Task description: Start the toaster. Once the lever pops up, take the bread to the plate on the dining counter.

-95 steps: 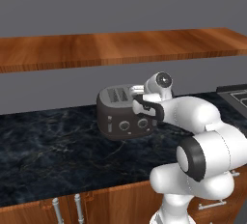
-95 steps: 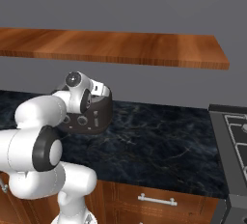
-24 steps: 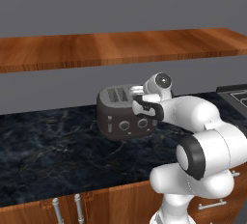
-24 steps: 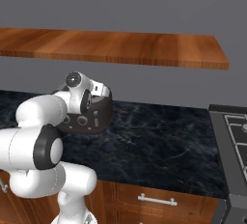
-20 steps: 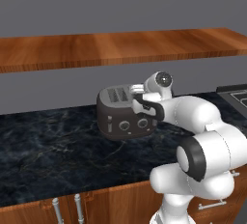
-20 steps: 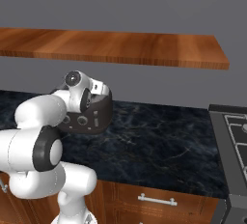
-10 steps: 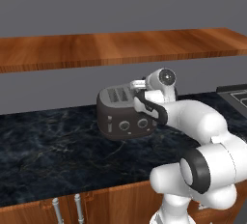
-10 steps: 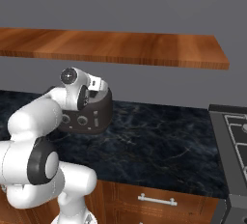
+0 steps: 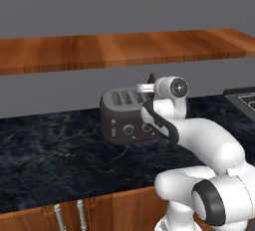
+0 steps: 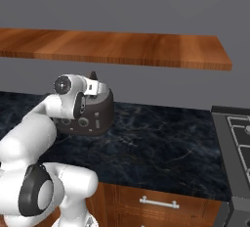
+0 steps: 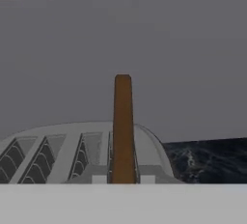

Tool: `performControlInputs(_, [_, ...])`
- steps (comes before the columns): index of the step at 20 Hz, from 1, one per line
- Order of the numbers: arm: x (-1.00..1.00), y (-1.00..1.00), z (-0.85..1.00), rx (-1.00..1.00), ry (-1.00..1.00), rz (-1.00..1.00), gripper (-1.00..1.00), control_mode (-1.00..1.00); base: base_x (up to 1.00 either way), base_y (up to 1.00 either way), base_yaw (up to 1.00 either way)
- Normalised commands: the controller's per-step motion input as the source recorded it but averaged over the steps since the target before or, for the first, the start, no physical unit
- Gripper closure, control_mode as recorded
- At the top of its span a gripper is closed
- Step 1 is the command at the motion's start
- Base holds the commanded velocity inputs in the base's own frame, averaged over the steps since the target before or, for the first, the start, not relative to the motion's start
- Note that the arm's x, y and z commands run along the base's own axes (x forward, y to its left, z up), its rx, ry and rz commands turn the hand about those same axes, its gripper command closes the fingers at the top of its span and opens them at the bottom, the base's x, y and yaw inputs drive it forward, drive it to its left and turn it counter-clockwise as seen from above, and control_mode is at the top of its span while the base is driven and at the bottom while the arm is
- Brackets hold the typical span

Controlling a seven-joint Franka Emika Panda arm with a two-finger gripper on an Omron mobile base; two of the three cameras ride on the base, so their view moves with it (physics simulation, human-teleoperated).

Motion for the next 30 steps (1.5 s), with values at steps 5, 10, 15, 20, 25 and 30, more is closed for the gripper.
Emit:
performControlInputs(5, [-0.41,0.00,0.22,0.00,-0.11,0.00,1.00,-1.00,0.00,0.00,0.00])
performControlInputs(10, [-0.78,0.00,0.22,0.00,-0.01,0.00,1.00,-1.00,0.00,0.00,0.00])
performControlInputs(15, [-0.75,0.00,0.42,0.00,0.02,0.00,1.00,-1.00,0.00,0.00,0.00])
performControlInputs(20, [-0.34,0.00,0.68,0.00,0.00,0.00,1.00,-1.00,0.00,0.00,0.00])
performControlInputs(25, [-0.66,0.00,0.56,0.00,0.05,0.00,1.00,-1.00,0.00,0.00,0.00])
performControlInputs(30, [-0.91,0.00,0.20,0.00,0.19,0.00,1.00,-1.00,0.00,0.00,0.00])
